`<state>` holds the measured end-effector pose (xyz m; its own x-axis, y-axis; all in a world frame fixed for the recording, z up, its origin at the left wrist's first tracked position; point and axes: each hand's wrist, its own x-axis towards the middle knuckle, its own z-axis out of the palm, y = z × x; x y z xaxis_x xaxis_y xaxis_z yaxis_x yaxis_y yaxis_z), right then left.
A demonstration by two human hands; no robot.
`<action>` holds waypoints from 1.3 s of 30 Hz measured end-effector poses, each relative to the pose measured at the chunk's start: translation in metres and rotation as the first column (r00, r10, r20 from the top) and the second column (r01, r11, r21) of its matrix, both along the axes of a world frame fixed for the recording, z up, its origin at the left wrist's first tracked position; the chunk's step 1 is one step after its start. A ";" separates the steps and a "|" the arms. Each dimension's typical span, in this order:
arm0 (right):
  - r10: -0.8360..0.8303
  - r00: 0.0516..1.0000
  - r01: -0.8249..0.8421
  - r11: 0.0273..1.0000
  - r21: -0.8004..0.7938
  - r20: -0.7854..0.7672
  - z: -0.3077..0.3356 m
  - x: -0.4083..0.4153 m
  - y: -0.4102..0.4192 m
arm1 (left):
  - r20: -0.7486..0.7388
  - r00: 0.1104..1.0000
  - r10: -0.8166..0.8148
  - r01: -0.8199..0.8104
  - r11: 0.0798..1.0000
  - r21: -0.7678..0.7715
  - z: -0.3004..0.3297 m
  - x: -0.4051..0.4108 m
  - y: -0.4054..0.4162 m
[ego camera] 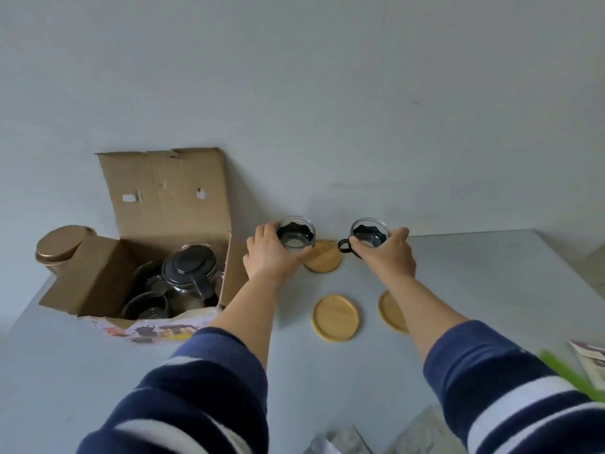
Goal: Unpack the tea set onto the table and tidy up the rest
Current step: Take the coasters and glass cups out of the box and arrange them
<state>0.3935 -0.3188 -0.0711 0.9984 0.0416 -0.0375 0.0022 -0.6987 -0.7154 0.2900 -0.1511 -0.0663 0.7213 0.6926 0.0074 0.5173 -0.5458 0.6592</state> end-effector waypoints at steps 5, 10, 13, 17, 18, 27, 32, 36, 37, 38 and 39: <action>-0.021 0.997 0.019 0.999 -0.037 -0.070 -0.041 0.041 -0.014 | -0.082 0.996 -0.038 0.031 0.997 -0.075 -0.041 0.047 -0.017; -0.018 0.996 0.019 1.000 0.010 -0.084 -0.071 0.073 -0.012 | -0.093 0.995 -0.041 0.029 0.992 -0.124 -0.072 0.076 -0.018; -0.056 0.995 0.062 0.995 0.076 -0.081 -0.085 0.078 -0.011 | -0.082 0.996 -0.026 0.016 0.993 -0.117 -0.084 0.080 -0.020; -0.088 0.994 0.094 0.991 0.093 -0.063 -0.090 0.078 -0.010 | -0.097 0.995 -0.030 0.023 0.997 -0.073 -0.090 0.080 -0.020; -0.089 0.994 0.096 0.990 0.106 -0.067 -0.090 0.078 -0.010 | -0.105 0.994 -0.031 0.024 0.998 -0.066 -0.090 0.080 -0.021; -0.031 0.990 0.050 0.990 0.133 -0.141 -0.076 0.068 -0.017 | -0.049 0.997 -0.061 0.049 0.975 -0.219 -0.081 0.067 -0.023; 0.045 0.998 -0.034 0.978 -0.205 0.049 -0.046 0.042 -0.012 | -0.028 0.998 -0.053 0.051 0.997 -0.064 -0.051 0.041 -0.006; 0.222 0.970 -0.183 0.933 -0.308 0.095 -0.011 0.007 0.015 | 0.045 0.998 -0.037 0.033 0.997 0.074 -0.014 -0.001 0.017; 0.269 0.958 -0.227 0.921 -0.317 0.095 -0.002 -0.003 0.026 | 0.054 0.998 -0.026 0.020 0.994 0.110 -0.004 -0.015 0.025; 0.315 0.945 -0.270 0.906 -0.325 0.092 0.005 -0.014 0.038 | 0.055 0.998 -0.010 0.002 0.989 0.146 0.004 -0.028 0.033; 0.361 0.929 -0.315 0.888 -0.334 0.083 0.010 -0.025 0.051 | 0.050 0.999 0.013 -0.022 0.983 0.181 0.010 -0.043 0.042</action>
